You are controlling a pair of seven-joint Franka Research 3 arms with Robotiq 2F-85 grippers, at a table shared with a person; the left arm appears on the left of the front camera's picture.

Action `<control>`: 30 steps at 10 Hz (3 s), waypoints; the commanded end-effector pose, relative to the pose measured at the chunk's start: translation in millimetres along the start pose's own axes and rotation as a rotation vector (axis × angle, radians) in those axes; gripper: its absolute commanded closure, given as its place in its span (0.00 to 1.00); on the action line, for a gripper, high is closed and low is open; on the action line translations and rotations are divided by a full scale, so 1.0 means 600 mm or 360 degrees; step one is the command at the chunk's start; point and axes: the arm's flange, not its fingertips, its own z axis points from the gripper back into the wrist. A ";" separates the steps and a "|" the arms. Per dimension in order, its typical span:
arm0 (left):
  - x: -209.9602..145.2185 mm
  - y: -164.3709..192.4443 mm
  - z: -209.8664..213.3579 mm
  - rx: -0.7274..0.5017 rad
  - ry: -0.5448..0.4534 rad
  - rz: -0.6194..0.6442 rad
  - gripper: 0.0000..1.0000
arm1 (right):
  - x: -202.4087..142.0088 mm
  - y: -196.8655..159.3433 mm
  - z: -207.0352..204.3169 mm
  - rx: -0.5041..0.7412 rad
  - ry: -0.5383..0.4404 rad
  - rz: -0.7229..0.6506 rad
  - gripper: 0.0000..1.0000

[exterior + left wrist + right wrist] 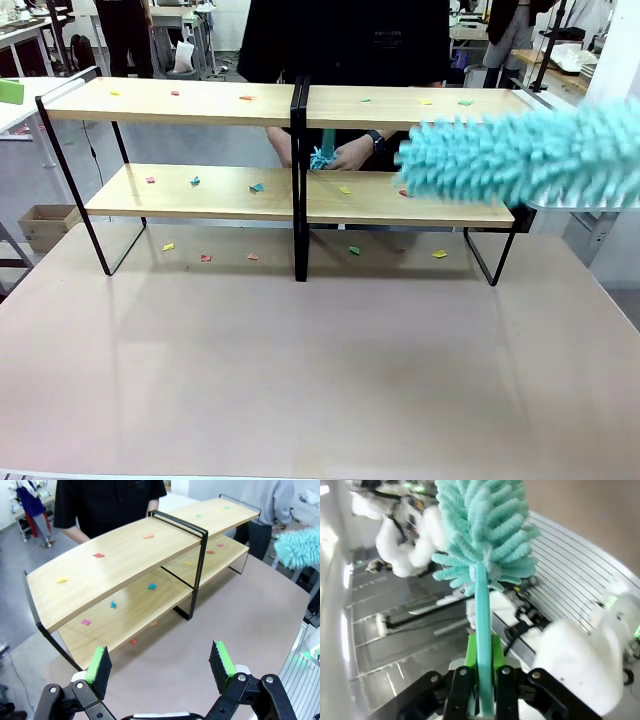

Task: Clean the shelves.
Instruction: Pick up the Duster when the human hands it over, then clean a randomly selected level of the Shelf with the Duster.

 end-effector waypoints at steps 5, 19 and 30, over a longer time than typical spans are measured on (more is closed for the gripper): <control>0.000 0.000 0.000 -0.0006 0.0005 -0.0002 0.00 | -0.009 -0.023 -0.009 -0.0092 0.0063 -0.0012 0.88; 0.000 0.000 0.000 -0.0006 0.0005 -0.0002 0.00 | -0.009 -0.023 -0.009 -0.0092 0.0063 -0.0012 0.88; 0.000 0.000 0.000 -0.0006 0.0005 -0.0002 0.00 | 0.019 0.072 -0.025 -0.0070 -0.0126 0.0189 0.88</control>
